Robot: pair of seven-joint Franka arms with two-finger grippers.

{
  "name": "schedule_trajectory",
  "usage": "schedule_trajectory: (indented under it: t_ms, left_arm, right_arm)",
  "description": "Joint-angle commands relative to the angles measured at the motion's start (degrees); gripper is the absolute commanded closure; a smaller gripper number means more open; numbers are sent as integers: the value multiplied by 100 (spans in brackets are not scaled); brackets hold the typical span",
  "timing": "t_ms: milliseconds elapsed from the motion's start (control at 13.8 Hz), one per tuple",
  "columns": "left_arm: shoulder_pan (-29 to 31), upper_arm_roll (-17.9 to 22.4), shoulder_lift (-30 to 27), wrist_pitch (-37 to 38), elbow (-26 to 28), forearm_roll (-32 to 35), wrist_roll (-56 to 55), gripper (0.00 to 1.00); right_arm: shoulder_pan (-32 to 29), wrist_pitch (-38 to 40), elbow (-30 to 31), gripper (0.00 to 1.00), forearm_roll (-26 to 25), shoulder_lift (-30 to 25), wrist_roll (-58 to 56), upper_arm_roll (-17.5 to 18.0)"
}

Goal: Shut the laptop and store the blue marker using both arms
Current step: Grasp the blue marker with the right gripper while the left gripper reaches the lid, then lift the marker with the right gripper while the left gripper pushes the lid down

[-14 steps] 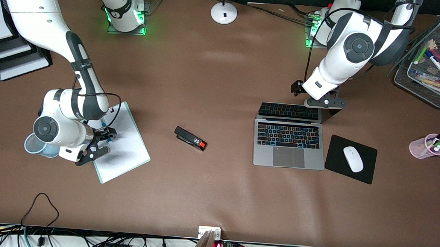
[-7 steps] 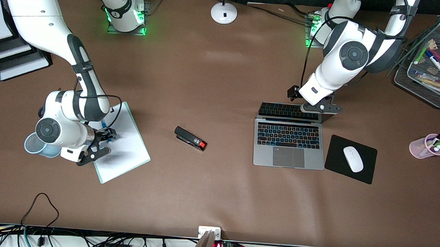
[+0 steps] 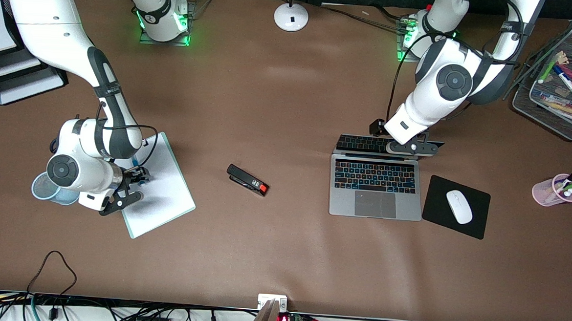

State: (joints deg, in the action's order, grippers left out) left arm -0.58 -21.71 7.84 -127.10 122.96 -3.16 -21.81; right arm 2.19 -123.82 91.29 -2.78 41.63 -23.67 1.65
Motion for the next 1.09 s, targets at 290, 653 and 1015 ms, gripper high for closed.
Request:
schedule_trajectory:
  t_ms: [290, 653, 1015]
  left_arm:
    - [32, -8, 543, 1, -747, 132, -34, 0]
    - [41, 9, 798, -148, -905, 132, -34, 0]
    - [32, 9, 982, -219, -1037, 132, -42, 0]
  right_arm:
    - [-26, -20, -85, 45, -65, 65, 11, 28]
    - [-26, -28, -85, 46, -48, 100, 11, 28]
    - [-26, -28, -85, 55, -39, 118, 11, 28]
